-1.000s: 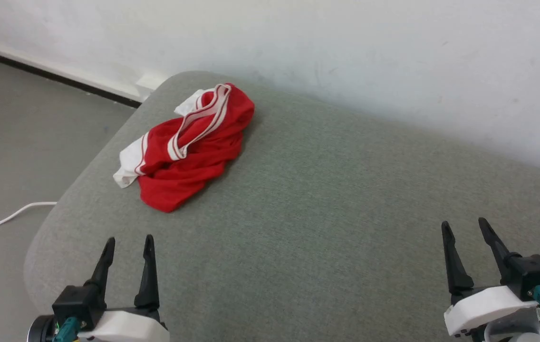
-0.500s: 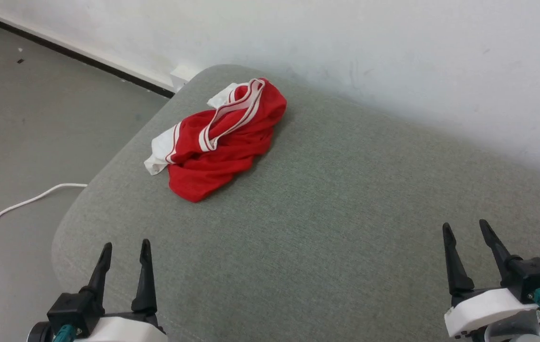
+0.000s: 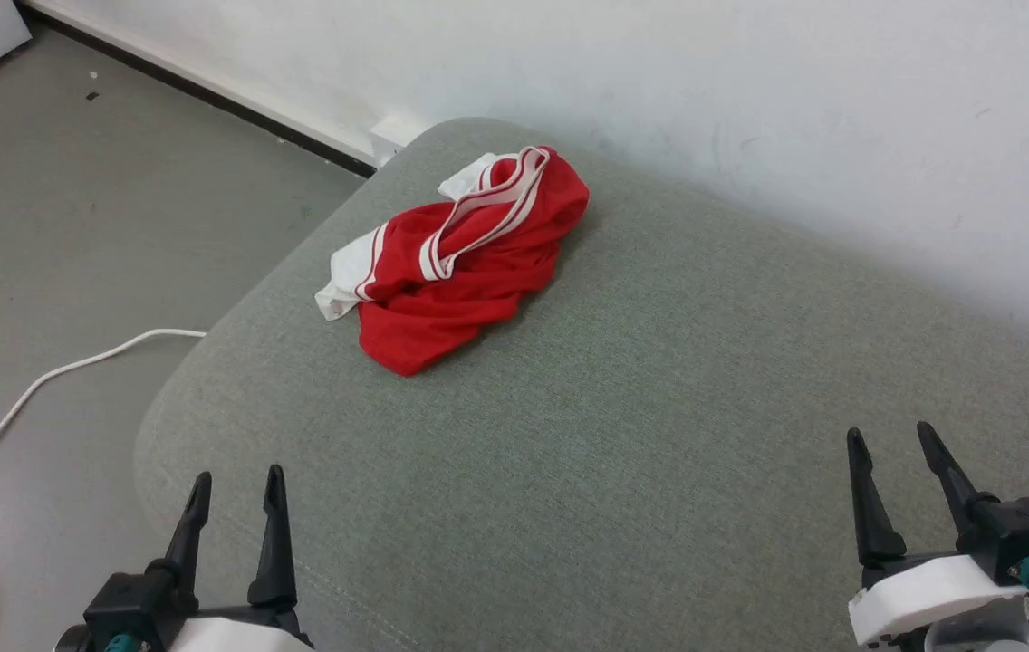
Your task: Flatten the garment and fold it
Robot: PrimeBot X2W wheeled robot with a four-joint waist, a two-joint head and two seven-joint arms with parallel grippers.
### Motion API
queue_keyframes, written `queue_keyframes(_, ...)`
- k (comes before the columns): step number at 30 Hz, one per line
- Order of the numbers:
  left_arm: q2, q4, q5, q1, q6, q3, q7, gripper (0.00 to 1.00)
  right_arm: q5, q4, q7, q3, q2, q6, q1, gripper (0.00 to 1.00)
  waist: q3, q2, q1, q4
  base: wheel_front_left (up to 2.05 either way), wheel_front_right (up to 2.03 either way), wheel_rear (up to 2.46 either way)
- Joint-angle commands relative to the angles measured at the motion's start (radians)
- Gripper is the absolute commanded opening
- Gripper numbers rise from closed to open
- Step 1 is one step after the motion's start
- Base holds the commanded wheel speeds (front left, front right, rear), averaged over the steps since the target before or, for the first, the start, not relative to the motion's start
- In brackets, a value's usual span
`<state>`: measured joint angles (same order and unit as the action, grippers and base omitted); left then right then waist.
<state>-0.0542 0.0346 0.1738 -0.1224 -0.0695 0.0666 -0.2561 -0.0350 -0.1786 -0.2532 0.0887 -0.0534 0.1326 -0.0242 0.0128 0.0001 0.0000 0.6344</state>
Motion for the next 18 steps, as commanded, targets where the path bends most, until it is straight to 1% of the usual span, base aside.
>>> queue_keyframes(1,0.004,0.004,0.005,-0.014,-0.005,0.004,-0.006,1.0,0.005,-0.003,-0.009,0.003,0.003,-0.002,0.01,1.0,-0.001,-0.0001,0.0,-0.001,0.0,0.0,0.0)
queue_keyframes(11,0.004,-0.006,0.009,-0.011,-0.01,-0.004,-0.006,1.0,0.005,-0.001,-0.009,0.004,0.003,-0.002,0.003,1.0,-0.002,-0.0001,0.0,-0.01,0.0,0.0,0.0)
queue_keyframes(16,0.004,-0.071,0.119,0.028,-0.013,-0.005,-0.006,1.0,0.012,0.006,-0.009,0.008,0.003,-0.002,0.008,1.0,0.017,-0.0001,0.0,-0.015,0.0,0.0,0.0)
queue_keyframes(17,0.004,-0.089,0.133,0.045,-0.016,-0.009,-0.006,1.0,0.013,0.008,-0.009,0.01,0.003,-0.002,0.009,1.0,0.024,-0.0001,0.0,-0.016,0.0,0.0,0.0)
queue_keyframes(18,0.003,-0.104,0.124,0.067,-0.021,-0.013,-0.006,1.0,0.017,0.01,-0.009,0.013,0.003,-0.002,0.01,1.0,0.031,-0.0001,0.0,-0.017,0.0,0.0,0.0)
